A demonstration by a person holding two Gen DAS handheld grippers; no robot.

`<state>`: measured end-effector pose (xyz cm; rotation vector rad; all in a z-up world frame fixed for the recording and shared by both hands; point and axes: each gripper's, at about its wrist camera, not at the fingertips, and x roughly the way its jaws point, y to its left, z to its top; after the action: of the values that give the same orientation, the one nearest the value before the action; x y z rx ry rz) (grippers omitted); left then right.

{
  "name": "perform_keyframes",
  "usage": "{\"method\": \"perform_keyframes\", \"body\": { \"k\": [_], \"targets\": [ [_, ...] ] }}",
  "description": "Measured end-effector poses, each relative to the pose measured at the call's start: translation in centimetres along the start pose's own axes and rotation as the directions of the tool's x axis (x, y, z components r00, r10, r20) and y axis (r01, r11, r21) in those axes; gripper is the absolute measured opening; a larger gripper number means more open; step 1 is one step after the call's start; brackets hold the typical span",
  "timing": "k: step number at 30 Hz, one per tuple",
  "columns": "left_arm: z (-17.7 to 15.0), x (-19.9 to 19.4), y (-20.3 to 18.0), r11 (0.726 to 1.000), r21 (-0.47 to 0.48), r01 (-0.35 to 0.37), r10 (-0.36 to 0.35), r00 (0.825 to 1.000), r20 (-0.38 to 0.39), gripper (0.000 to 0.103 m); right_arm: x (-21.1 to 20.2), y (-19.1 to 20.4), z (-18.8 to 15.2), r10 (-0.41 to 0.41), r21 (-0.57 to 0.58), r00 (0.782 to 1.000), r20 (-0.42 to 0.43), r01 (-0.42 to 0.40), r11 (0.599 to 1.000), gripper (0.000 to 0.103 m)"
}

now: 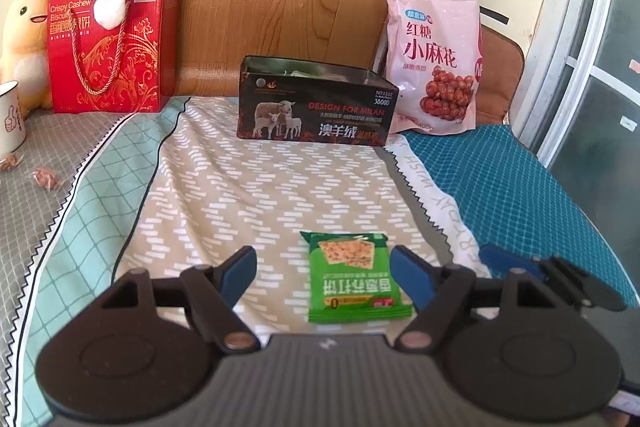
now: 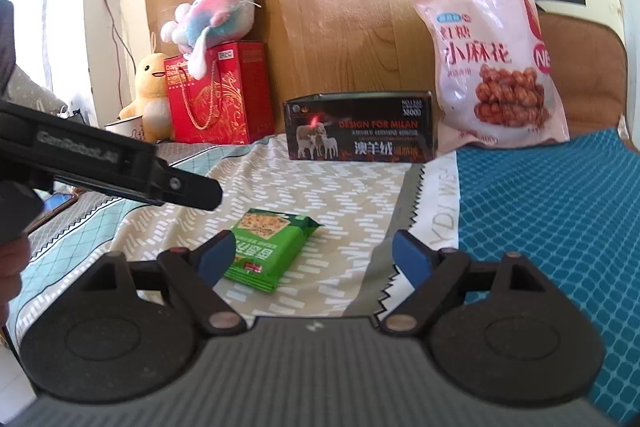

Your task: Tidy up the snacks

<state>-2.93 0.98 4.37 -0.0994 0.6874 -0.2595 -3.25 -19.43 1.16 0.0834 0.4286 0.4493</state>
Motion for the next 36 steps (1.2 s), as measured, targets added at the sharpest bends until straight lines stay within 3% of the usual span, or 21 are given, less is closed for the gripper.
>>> {"method": "perform_keyframes", "body": {
  "k": [10, 16, 22, 27, 29, 30, 31, 36],
  "targets": [
    [-1.5, -0.2, 1.9, 0.999, -0.030, 0.027, -0.027, 1.000, -0.015, 0.076, 0.2, -0.5, 0.2, 0.017, 0.027, 1.000, 0.001, -0.017, 1.000, 0.086],
    [-1.7, 0.1, 2.8, 0.995, -0.047, 0.084, -0.086, 0.995, -0.050, 0.075, 0.5, 0.5, 0.1, 0.037, -0.031, 0.999, -0.027, -0.038, 0.999, 0.083],
    [-0.9, 1.4, 3.0, 0.982, -0.080, 0.172, -0.179, 0.979, -0.092, 0.071, 1.7, 0.7, 0.1, 0.089, -0.061, 0.989, -0.122, -0.097, 0.993, 0.069],
    [-0.2, 4.0, 2.4, 0.979, -0.066, 0.192, -0.200, 0.968, -0.154, 0.056, 3.3, 1.2, 0.3, 0.109, -0.078, 0.970, -0.217, -0.129, 0.989, 0.063],
    [-0.5, 4.9, 1.5, 0.980, -0.027, 0.196, -0.197, 0.966, -0.167, 0.051, 3.7, 1.3, 0.4, 0.119, -0.081, 0.967, -0.224, -0.140, 0.987, 0.056],
    [-0.4, 5.1, 1.1, 0.981, 0.002, 0.192, -0.189, 0.968, -0.168, 0.048, 3.9, 1.5, 0.5, 0.121, -0.087, 0.966, -0.229, -0.144, 0.986, 0.044],
    [-0.2, 5.3, 0.8, 0.983, 0.021, 0.184, -0.178, 0.970, -0.167, 0.047, 4.2, 1.8, 0.6, 0.124, -0.098, 0.965, -0.232, -0.150, 0.984, 0.039],
    [2.4, 5.3, 0.5, 0.983, 0.050, 0.178, -0.170, 0.975, -0.141, 0.046, 4.7, 2.4, 1.7, 0.082, -0.153, 0.979, -0.189, -0.112, 0.982, 0.037]
  ]
}}
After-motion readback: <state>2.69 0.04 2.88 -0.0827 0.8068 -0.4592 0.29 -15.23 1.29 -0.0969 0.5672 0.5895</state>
